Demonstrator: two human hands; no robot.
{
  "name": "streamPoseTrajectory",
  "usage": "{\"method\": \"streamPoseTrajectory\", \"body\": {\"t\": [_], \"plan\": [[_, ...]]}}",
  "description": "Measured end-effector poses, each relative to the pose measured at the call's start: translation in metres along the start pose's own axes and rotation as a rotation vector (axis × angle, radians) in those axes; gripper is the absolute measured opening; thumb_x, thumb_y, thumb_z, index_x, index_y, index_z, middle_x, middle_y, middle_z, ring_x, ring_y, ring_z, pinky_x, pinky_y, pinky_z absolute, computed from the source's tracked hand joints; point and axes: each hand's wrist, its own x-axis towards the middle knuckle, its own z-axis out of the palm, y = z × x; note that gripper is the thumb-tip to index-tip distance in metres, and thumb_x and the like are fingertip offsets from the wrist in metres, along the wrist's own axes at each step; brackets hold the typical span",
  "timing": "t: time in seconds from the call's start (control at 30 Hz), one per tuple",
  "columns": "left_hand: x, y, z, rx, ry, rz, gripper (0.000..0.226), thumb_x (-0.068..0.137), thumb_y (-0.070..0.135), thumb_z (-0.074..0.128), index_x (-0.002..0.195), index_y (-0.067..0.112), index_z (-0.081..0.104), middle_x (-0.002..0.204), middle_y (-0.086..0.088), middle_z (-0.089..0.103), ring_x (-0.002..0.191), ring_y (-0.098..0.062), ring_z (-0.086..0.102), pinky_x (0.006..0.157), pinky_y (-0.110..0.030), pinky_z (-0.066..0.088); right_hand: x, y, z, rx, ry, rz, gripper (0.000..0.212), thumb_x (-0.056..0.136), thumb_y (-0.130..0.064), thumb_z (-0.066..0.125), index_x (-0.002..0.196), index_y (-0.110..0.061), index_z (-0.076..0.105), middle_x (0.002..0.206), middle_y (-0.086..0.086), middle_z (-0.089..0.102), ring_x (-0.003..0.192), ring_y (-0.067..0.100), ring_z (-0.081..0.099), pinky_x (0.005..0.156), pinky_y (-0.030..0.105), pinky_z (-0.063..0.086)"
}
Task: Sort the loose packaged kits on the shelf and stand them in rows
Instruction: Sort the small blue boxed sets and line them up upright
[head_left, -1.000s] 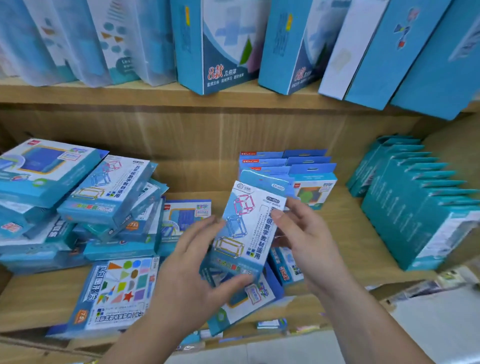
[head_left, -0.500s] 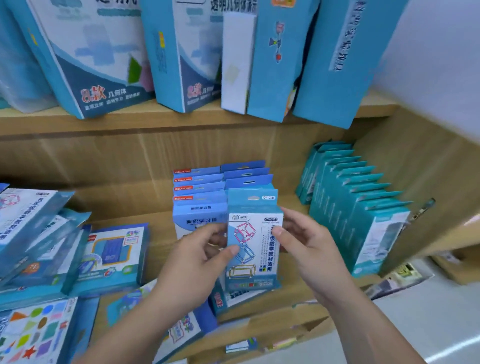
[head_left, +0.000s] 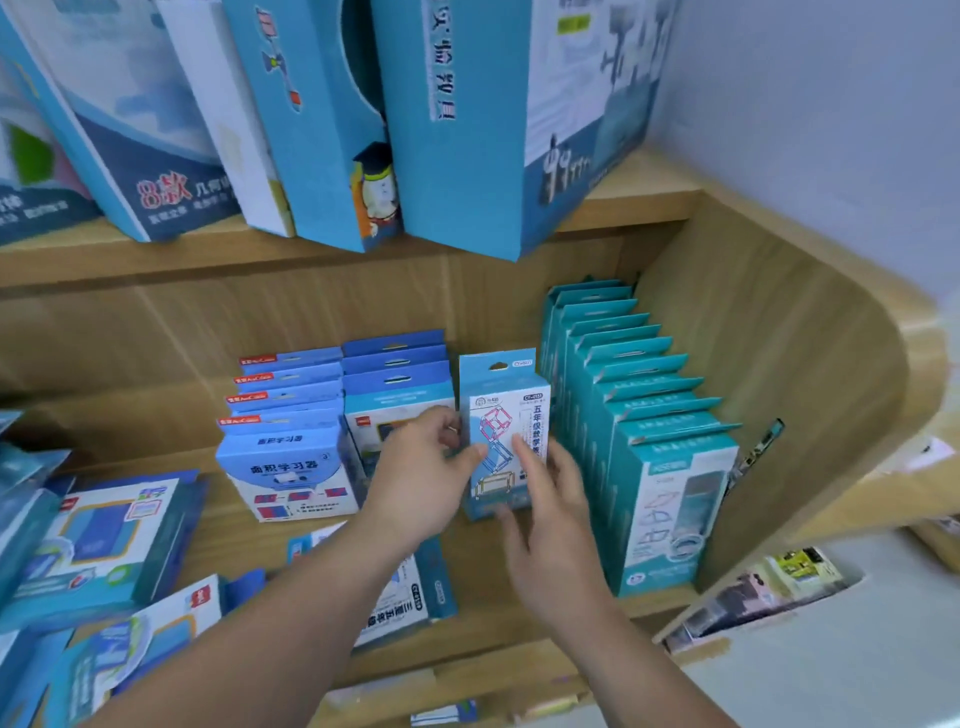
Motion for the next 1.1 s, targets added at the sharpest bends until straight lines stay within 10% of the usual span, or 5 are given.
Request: {"method": "streamPoseTrajectory", "body": {"t": [0.2,0.6,0.73,0.93,1.1], "plan": [[0.014,0.019,0.022,0.253,0.013,0.062,0.021,0.089,0.030,0.070,0.108,0.021,0.068,0.095,0.008,0.071,0.090,-0.013,0.066,0.073,-0.028,0.051,0.004,0.013,0.003,-0.167,-0.132,0.027,0.078,0.099,-0.017,0.051,0.160,-0.032,0.003,0.161,-0.008,-0.033,0.155,0.016,-0.009,0.123,0.025,0.011],[0.025,0.021,0.022,0.279,-0.214,0.178,0.055,0.097,0.024,0.052,0.151,0.015,0.039,0.145,-0.004,0.054,0.129,-0.023,0.053,0.111,-0.035,0.039,0.046,0.029,0.022,-0.272,-0.197,-0.015,0.075,0.096,-0.007,0.050,0.161,-0.017,0.014,0.161,-0.010,-0.027,0.149,0.013,-0.029,0.123,0.026,-0.007],[0.011,0.022,-0.006,0.210,-0.120,0.277,0.047,0.098,0.016,0.056,0.144,0.022,0.050,0.136,0.002,0.058,0.106,-0.003,0.060,0.100,-0.033,0.047,0.059,0.029,0.026,-0.283,-0.218,-0.009,0.076,0.097,-0.007,0.050,0.160,-0.017,0.009,0.158,-0.012,-0.034,0.147,0.012,-0.028,0.108,0.011,-0.021],[0.007,-0.013,-0.077,0.263,0.315,0.439,0.022,0.092,0.023,0.061,0.109,0.013,0.070,0.111,0.001,0.062,0.106,-0.012,0.056,0.093,-0.026,0.044,0.071,0.018,0.024,-0.221,-0.220,0.079,0.076,0.099,-0.014,0.053,0.161,-0.022,0.010,0.162,-0.017,-0.030,0.154,0.014,-0.001,0.116,0.023,0.013],[0.000,-0.044,-0.125,0.393,0.442,0.103,0.070,0.071,0.043,0.085,0.130,0.019,0.056,0.127,-0.007,0.050,0.123,-0.027,0.044,0.103,-0.044,0.039,0.080,0.015,0.028,-0.215,-0.166,0.060,0.075,0.096,-0.011,0.055,0.159,-0.023,0.019,0.165,-0.017,-0.020,0.153,0.018,0.013,0.114,0.029,0.032]]}}
